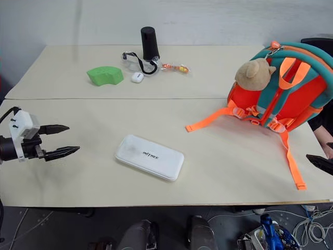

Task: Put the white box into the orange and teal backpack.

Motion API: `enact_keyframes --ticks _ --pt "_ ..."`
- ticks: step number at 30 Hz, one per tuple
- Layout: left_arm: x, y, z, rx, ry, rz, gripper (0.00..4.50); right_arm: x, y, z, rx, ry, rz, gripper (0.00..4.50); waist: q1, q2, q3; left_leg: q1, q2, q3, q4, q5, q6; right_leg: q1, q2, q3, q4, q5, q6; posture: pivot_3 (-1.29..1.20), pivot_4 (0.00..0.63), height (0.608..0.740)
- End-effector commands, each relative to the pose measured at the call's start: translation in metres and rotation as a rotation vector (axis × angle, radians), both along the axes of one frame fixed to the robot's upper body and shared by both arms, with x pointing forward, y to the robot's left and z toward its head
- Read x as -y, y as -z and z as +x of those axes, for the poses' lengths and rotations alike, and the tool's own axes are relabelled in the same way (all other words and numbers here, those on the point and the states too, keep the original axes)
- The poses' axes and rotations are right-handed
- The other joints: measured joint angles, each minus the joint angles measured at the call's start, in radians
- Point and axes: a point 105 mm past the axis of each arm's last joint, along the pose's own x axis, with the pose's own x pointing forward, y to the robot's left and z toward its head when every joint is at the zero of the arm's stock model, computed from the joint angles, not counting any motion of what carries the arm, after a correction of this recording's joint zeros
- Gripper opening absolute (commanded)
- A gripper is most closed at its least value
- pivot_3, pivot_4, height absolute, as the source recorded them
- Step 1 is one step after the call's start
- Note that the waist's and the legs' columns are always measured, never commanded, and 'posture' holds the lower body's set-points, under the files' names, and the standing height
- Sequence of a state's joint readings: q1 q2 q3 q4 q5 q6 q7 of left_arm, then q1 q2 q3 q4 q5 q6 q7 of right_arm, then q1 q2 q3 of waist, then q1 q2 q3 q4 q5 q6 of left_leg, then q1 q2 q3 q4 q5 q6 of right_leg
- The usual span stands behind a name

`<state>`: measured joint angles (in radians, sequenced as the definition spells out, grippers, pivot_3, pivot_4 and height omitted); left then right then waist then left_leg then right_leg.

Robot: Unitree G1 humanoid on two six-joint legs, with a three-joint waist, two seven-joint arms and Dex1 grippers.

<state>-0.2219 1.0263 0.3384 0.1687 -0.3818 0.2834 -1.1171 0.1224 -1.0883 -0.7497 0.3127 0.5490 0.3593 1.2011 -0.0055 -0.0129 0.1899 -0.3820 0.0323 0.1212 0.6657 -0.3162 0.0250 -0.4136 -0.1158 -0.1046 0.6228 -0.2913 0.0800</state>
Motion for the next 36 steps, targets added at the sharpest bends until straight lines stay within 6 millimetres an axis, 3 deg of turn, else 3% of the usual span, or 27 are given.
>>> enact_keyframes --ticks 1,16,20,23,27,29,31,33,35,36 --pt "0.003 -0.008 -0.002 0.031 0.036 0.059 4.5 -0.004 -0.007 0.003 0.035 -0.013 -0.01 4.47 0.0 0.0 0.0 0.0 0.0 0.0 0.0 0.0 0.0 0.0 0.0 0.0 0.0 0.0 0.0 0.0 0.15 0.74" --pt "0.002 -0.004 0.004 0.014 0.0 0.058 4.5 -0.006 -0.002 0.004 0.024 -0.007 -0.038 4.47 0.002 0.0 0.0 0.0 0.0 0.0 0.0 0.0 0.0 0.0 0.0 0.0 0.0 0.0 0.0 0.0 0.15 0.74" --pt "0.008 -0.006 0.008 0.024 0.026 0.052 4.5 -0.02 -0.008 0.006 0.033 -0.066 -0.043 4.29 0.002 0.0 0.0 0.0 0.0 0.0 0.0 0.0 0.0 0.0 0.0 0.0 0.0 0.0 0.0 0.0 0.15 0.74" --pt "0.024 -0.005 0.015 0.02 0.093 0.05 3.88 -0.053 -0.01 0.013 0.04 -0.19 -0.027 3.66 0.004 0.0 0.0 0.0 0.0 0.0 0.0 0.0 0.0 0.0 0.0 0.0 0.001 0.0 0.0 0.0 0.15 0.74" --pt "0.039 0.01 0.022 -0.012 0.179 0.116 2.64 -0.095 0.0 0.021 0.02 -0.321 -0.023 2.29 0.004 0.0 0.0 0.001 0.0 0.0 0.0 0.0 -0.001 0.0 0.0 0.0 0.002 0.0 0.0 0.0 0.15 0.74" --pt "0.048 0.019 0.029 -0.02 0.223 0.154 2.02 -0.126 0.011 0.025 0.0 -0.423 -0.023 1.59 0.004 0.0 0.0 0.001 0.0 0.001 0.0 0.0 -0.001 0.0 0.001 0.0 0.002 0.0 0.0 0.0 0.15 0.74" --pt "0.063 0.028 0.039 -0.019 0.278 0.192 1.39 -0.169 0.031 0.025 -0.04 -0.581 -0.031 0.91 0.005 0.0 0.0 0.001 0.0 0.001 0.001 0.001 0.0 0.0 0.001 -0.001 0.003 0.0 0.0 0.0 0.15 0.74" --pt "0.073 0.034 0.045 -0.015 0.316 0.225 0.75 -0.192 0.042 0.025 -0.056 -0.658 -0.038 0.21 0.005 0.0 0.0 0.001 -0.001 0.002 0.002 0.001 0.0 0.0 0.002 -0.002 0.004 0.0 0.0 0.0 0.15 0.74" --pt "0.082 0.036 0.049 -0.014 0.335 0.216 0.09 -0.205 0.049 0.028 -0.059 -0.694 -0.037 0.0 0.005 0.0 0.0 0.0 -0.001 0.002 0.003 0.001 0.0 -0.001 0.002 -0.003 0.004 0.0 0.0 0.0 0.15 0.74" --pt "0.084 0.036 0.051 -0.014 0.339 0.212 0.04 -0.209 0.051 0.029 -0.06 -0.703 -0.037 0.0 0.006 0.0 0.0 -0.001 -0.001 0.002 0.003 0.001 0.001 -0.001 0.002 -0.003 0.006 0.0 0.001 0.0 0.15 0.74"
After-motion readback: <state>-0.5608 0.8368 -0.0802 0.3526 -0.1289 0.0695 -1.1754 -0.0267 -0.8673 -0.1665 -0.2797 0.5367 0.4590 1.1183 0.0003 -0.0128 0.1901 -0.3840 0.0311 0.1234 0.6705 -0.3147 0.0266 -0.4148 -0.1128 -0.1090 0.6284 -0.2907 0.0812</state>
